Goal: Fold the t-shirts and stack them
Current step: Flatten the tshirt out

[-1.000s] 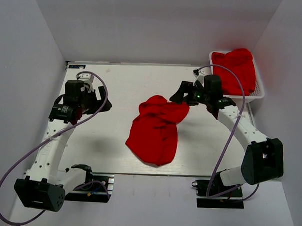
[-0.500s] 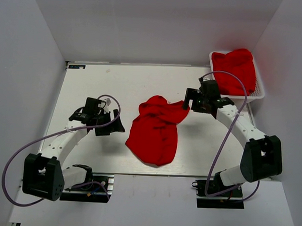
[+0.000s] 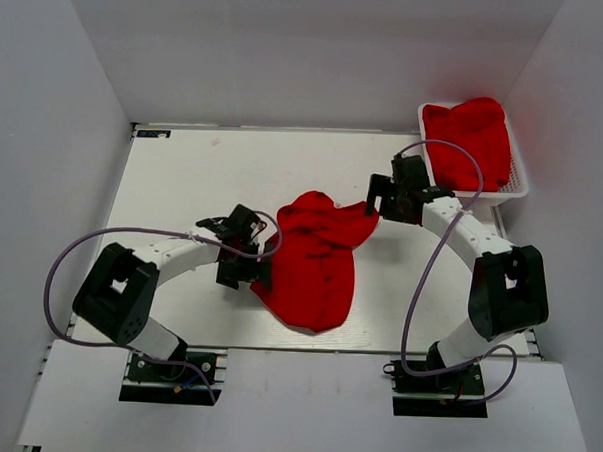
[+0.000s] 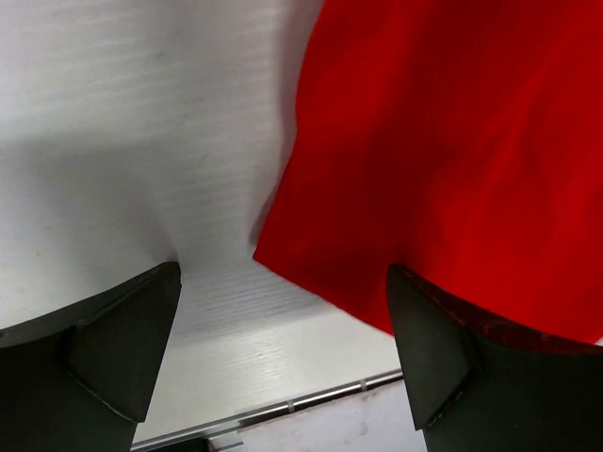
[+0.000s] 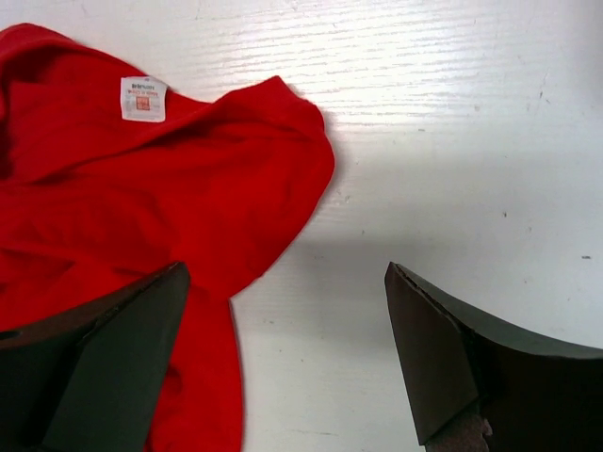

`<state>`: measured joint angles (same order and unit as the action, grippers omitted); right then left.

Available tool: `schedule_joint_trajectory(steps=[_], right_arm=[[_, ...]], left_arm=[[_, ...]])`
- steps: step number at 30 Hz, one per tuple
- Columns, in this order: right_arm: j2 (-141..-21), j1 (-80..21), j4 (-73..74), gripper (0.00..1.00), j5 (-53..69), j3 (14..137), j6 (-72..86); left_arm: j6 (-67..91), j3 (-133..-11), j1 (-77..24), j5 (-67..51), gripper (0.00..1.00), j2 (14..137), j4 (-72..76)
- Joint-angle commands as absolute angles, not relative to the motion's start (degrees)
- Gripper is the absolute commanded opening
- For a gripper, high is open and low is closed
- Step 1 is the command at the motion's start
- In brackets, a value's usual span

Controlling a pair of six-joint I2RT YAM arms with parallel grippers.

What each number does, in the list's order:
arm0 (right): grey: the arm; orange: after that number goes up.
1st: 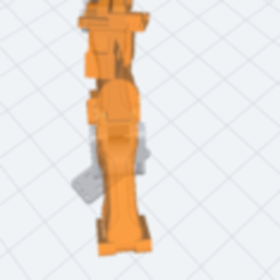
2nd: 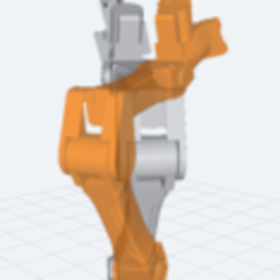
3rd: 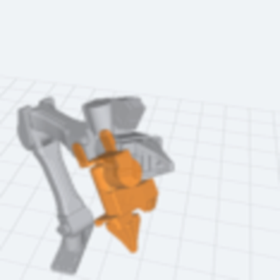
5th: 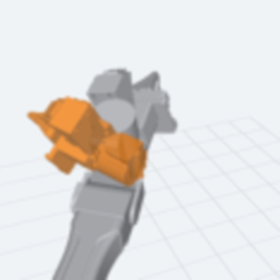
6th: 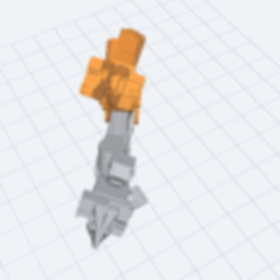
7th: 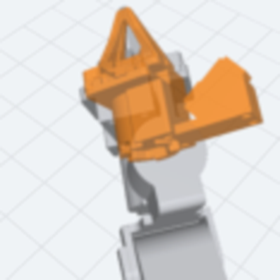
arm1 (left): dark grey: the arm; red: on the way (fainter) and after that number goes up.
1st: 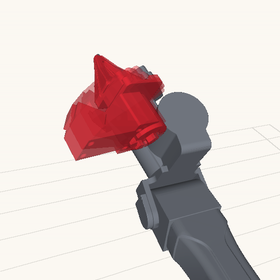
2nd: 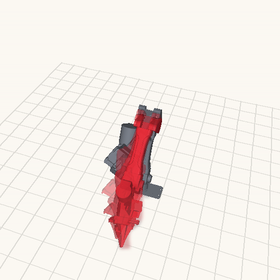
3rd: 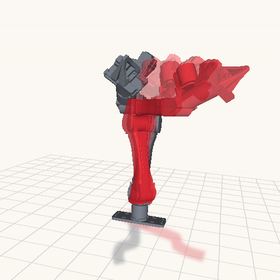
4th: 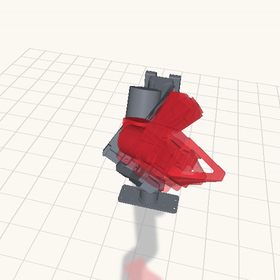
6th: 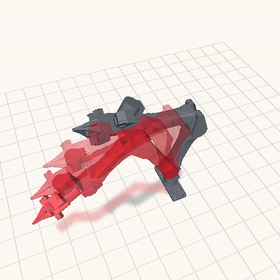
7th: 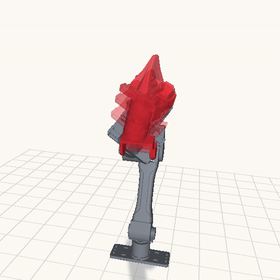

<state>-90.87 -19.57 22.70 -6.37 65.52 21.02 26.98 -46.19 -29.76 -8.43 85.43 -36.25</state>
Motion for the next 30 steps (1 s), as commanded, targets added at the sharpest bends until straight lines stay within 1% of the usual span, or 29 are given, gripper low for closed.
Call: schedule_joint_trajectory(steps=[1,3,6,7,8,10,12,15,16,17,19,24,30], right_arm=[[-92.11,-19.51,22.15,0.9,-7.56,68.38,21.71],[-93.16,-19.6,21.54,0.9,-7.56,68.64,21.71],[-94.3,-19.68,21.18,0.9,-6.95,68.64,21.53],[-94.65,-19.51,20.92,0.9,-6.86,68.73,21.53],[-95.09,-19.51,20.66,0.9,-6.94,68.73,21.53],[-96.06,-19.6,20.13,0.9,-6.94,68.82,21.44],[-96.67,-19.51,19.69,0.9,-6.86,69.08,21.53],[-98.08,-19.69,18.2,0.9,-6.94,69.43,21.27],[-98.35,-19.77,18.28,0.9,-7.47,69.52,21.18],[-98.52,-19.51,17.67,0.9,-7.82,69.52,20.83],[-99.23,-19.69,16.97,0.9,-8.87,69.78,20.13],[-100.72,-19.6,15.3,0.9,-11.07,70.22,19.34],[-103.62,-19.69,14.51,0.9,-12.22,72.07,17.49]], left_arm=[[29.96,-49.04,-32.07,-0.8,1.0,87.7,-39.19],[31.28,-50.36,-33.74,2.89,1.0,89.2,-40.34],[32.34,-50.98,-35.67,3.43,1.0,92.28,-39.65],[32.34,-50.98,-36.21,3.43,0.99,92.98,-38.94],[33.04,-50.98,-36.91,3.43,0.93,94.47,-38.41],[33.83,-50.98,-37.44,3.43,0.84,95.71,-37.01],[34.37,-50.45,-38.06,2.91,0.69,96.5,-36.39],[34.89,-49.75,-39.19,2.37,0.36,96.5,-34.81],[35.41,-49.75,-39.2,1.85,0.11,96.5,-34.28],[35.94,-49.75,-39.72,1.85,0.0,96.5,-33.67],[35.95,-50.27,-39.73,2.37,0.0,96.5,-33.66],[37.18,-50.8,-40.25,7.98,0.0,90.72,-34.89],[37.18,-50.8,-40.25,9.05,0.0,85.69,-35.42]])
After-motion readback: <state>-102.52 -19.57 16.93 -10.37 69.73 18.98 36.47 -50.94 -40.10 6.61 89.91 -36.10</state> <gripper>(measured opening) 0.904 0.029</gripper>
